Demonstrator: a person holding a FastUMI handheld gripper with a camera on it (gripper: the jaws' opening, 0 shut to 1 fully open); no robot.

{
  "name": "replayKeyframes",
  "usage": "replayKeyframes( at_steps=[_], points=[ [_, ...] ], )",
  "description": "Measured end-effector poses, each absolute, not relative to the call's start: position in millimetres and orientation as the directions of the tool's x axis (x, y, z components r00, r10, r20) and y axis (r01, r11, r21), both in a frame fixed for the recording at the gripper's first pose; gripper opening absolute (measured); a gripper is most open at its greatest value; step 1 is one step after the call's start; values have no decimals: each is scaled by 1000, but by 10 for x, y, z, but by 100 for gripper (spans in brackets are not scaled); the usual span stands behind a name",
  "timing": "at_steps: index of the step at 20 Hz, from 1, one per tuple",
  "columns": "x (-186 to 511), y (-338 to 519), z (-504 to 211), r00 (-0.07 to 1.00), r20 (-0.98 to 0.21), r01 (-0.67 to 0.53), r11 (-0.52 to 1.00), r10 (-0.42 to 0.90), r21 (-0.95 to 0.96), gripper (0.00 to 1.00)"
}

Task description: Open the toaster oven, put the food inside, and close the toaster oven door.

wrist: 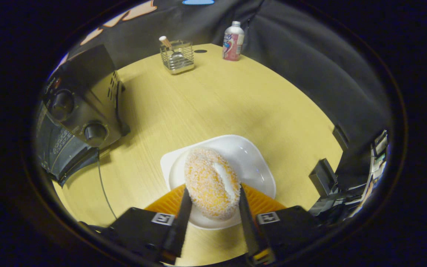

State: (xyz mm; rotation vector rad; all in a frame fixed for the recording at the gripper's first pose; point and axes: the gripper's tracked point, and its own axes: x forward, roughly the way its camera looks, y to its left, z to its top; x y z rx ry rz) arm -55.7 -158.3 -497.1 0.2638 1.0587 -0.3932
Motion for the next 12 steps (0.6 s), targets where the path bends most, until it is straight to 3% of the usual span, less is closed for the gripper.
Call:
replayKeyframes(
  at_steps=[5, 12],
  points=[
    [-343, -1526, -4448, 562, -808, 540, 819, -177, 195, 61],
    [-138, -1115, -3583, 732, -666, 572, 660, -142, 488, 61]
  ],
)
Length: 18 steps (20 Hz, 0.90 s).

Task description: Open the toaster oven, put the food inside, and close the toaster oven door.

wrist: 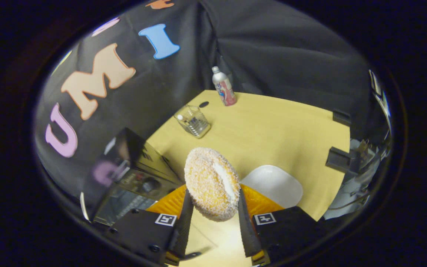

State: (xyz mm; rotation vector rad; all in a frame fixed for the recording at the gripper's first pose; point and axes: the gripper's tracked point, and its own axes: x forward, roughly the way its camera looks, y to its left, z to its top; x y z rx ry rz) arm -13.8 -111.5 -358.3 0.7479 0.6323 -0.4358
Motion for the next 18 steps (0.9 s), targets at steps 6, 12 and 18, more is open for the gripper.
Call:
replayKeyframes(
  at_steps=[6, 12, 18],
  points=[
    [-258, -343, -3263, 801, -599, 517, 521, -14, 679, 61],
    [-479, 482, -3294, 813, -569, 484, 399, 125, 779, 61],
    [-385, 1113, -3497, 792, -566, 482, 335, 228, 810, 61]
  ],
)
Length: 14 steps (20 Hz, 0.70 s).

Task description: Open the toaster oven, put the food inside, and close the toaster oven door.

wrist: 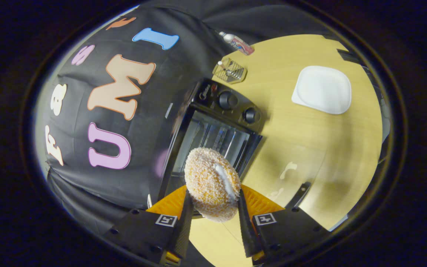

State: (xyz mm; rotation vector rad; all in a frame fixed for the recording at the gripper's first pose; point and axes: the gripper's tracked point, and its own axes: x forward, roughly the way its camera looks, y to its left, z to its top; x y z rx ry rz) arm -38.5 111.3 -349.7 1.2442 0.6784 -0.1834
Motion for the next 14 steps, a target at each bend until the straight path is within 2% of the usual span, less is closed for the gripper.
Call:
replayKeyframes(
  at_steps=[7, 14],
  points=[
    [9, 1441, -3571, 807, -516, 467, 222, 288, 856, 61],
    [282, 1519, -3695, 820, -469, 428, 194, 327, 883, 62]
  ],
)
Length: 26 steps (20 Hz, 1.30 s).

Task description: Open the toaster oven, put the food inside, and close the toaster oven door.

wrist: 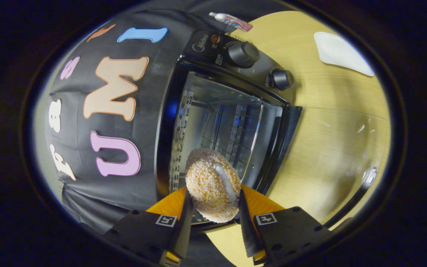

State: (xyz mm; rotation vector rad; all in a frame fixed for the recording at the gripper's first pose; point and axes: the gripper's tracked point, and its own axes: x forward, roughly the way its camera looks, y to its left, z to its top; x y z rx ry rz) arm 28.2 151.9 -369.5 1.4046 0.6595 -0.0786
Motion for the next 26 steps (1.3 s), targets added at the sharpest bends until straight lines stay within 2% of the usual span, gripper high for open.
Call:
replayKeyframes(
  at_steps=[7, 19, 22, 26],
  points=[
    [281, 1405, -3789, 821, -478, 429, 217, 312, 877, 100],
    [6, 1282, -3640, 830, -464, 394, 263, 311, 881, 99],
    [-207, 1184, -3586, 827, -473, 373, 333, 303, 866, 99],
    [-630, 968, -3609, 799, -538, 349, 522, 268, 779, 100]
  ],
)
